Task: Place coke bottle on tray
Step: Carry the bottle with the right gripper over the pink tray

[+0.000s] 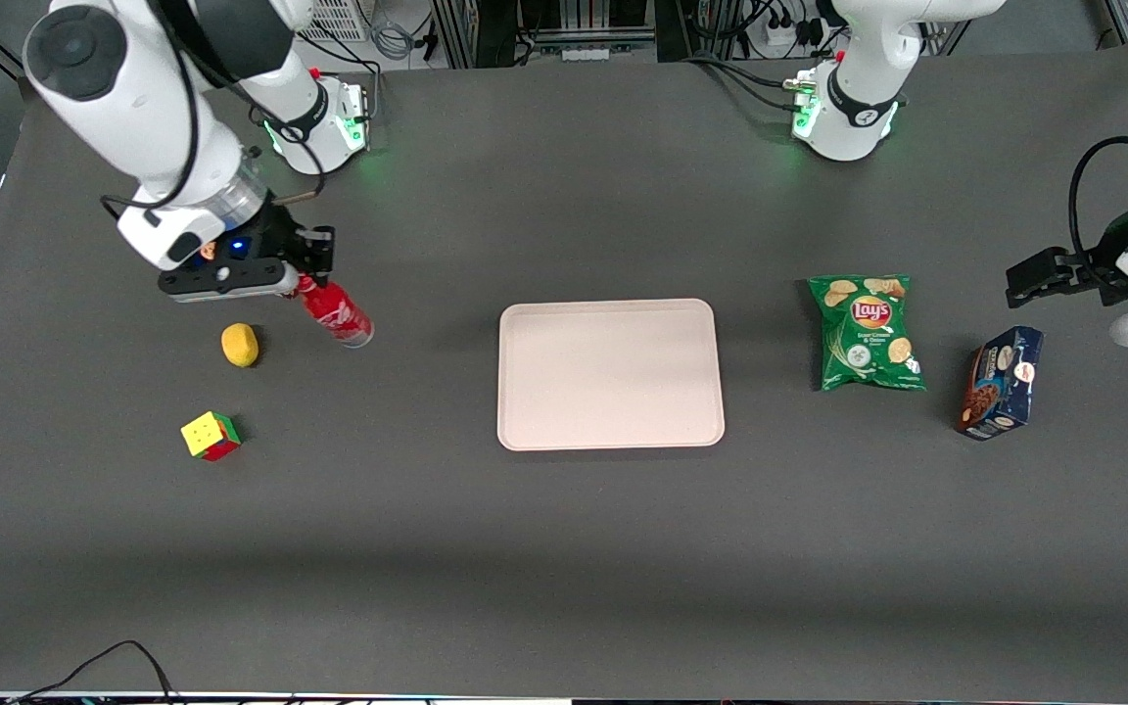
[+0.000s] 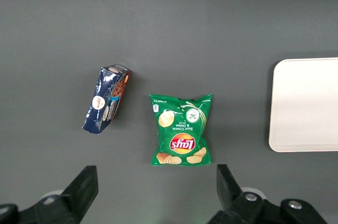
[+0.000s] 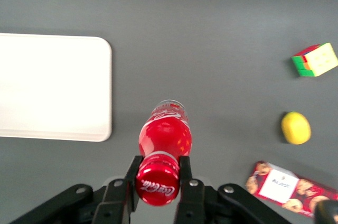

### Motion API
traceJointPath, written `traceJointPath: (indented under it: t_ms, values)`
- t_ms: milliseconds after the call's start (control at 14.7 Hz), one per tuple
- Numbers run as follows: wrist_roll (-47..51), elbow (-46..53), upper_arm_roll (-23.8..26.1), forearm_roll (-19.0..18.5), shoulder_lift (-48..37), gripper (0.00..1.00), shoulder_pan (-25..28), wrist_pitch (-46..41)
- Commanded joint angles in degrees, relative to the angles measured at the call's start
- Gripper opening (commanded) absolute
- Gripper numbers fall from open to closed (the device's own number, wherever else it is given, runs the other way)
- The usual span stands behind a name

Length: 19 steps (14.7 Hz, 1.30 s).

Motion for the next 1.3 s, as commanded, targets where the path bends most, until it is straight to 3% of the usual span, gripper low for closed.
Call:
traceJointPath:
  t_ms: [0, 273, 545, 886, 1227]
  values:
    - [11.39, 15.61, 6.48, 0.26, 10.77, 0.00, -0.18, -5.73]
    - [21.15, 23.72, 12.37, -1.31, 19.91, 0.00, 0.17, -6.35]
    - [31.61, 29.69, 19.05, -11.58, 32.21, 0.00, 2.37, -3.89]
    - [36.98, 30.68, 19.68, -18.61, 41.28, 0.00, 4.57, 1.82]
    - [38.48, 29.45, 19.68, -19.78, 43.05, 0.00, 4.57, 2.87]
